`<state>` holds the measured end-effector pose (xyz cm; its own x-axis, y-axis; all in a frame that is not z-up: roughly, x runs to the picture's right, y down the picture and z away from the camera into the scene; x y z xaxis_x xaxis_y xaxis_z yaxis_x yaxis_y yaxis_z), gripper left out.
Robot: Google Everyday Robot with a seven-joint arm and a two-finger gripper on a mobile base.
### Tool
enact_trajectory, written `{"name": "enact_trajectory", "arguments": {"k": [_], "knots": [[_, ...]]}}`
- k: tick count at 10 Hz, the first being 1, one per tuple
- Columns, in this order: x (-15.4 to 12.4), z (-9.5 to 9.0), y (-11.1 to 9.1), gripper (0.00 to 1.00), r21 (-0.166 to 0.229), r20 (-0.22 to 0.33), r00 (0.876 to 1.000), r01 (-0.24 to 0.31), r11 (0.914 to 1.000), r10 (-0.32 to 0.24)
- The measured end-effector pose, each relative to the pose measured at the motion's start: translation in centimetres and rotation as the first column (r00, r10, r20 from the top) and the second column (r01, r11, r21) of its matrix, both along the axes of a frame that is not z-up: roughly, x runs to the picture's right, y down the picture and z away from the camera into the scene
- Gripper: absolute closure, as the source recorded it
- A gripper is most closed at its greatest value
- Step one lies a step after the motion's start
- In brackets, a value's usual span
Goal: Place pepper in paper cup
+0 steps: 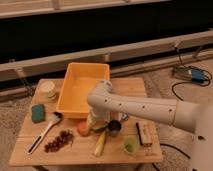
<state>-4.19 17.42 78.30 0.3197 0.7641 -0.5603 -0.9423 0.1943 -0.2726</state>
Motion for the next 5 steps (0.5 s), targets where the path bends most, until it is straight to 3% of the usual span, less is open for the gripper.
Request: {"name": "enact_trajectory", "arguments": {"k": [5], "knots": [[3.3,1.7,-0.4,0.30,-0.007,-0.074,0.995,-0.064,0.9979,0.063]]}}
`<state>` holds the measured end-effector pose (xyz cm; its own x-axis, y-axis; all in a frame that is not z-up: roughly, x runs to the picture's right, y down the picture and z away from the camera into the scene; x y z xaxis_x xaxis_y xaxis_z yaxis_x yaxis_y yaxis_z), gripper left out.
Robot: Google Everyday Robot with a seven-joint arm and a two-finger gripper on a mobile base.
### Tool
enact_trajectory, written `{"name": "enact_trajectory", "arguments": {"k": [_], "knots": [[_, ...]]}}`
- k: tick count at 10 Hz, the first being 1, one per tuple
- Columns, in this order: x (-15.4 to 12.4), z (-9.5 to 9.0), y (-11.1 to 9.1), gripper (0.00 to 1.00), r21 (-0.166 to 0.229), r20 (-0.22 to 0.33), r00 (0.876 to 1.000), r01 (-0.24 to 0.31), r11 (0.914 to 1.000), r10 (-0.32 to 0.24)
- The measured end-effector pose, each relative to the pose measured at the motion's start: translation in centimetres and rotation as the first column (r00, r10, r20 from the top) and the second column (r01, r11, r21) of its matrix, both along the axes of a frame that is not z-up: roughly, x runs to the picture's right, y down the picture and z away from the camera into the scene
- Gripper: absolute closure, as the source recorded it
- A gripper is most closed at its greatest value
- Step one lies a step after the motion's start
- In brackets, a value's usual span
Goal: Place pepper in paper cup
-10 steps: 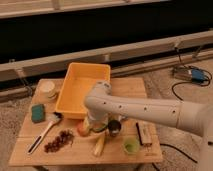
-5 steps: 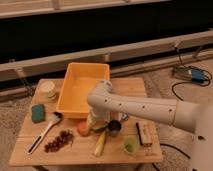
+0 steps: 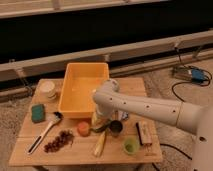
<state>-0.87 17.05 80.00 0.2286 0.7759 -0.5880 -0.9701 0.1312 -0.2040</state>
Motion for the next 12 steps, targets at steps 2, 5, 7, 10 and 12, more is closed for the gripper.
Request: {"name": "enact_trajectory", "arguments": {"k": [2,5,7,10,12], "knots": [[1.0,0.5,-0.1,0.30,0.005,-0.026,1.000,-0.013,0.9999,0.013],[0.8,1.3,0.6,0.30,0.018,-0.049,0.999,-0.006,0.9998,0.007],[0.5,1.7,1.0,0.30,0.025,-0.055,0.998,-0.003,0.9997,0.004],[0.7,1.5,1.0,0.30,0.020,-0.058,0.998,0.000,0.9998,0.001],[0.7,1.5,1.0,0.30,0.019,-0.058,0.998,0.000,0.9998,0.001]]}}
